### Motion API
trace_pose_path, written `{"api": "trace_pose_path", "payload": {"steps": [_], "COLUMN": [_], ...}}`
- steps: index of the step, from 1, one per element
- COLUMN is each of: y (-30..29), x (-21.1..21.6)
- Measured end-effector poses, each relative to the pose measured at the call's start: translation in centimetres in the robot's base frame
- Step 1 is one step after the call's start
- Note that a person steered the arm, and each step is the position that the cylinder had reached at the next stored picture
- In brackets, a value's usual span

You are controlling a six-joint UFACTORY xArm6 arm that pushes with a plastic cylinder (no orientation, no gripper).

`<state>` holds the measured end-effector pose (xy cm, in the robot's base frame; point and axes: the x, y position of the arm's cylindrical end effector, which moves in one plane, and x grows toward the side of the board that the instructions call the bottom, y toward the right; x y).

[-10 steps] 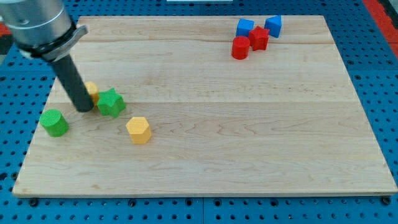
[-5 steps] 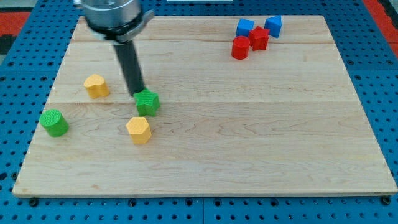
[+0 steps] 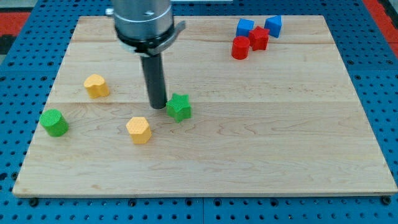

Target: Push the green star closer to red circle

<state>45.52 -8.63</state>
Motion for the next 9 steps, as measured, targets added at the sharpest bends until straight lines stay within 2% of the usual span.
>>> {"api": "trace_pose_path", "payload": {"steps": [1,2,4,5,7,8,9], "y": [1.9,7.7,11.0,14.6,18.4,18.7,18.8], "x": [1.0,1.0,1.3,2.8,-6.7,-9.6,-10.1]}}
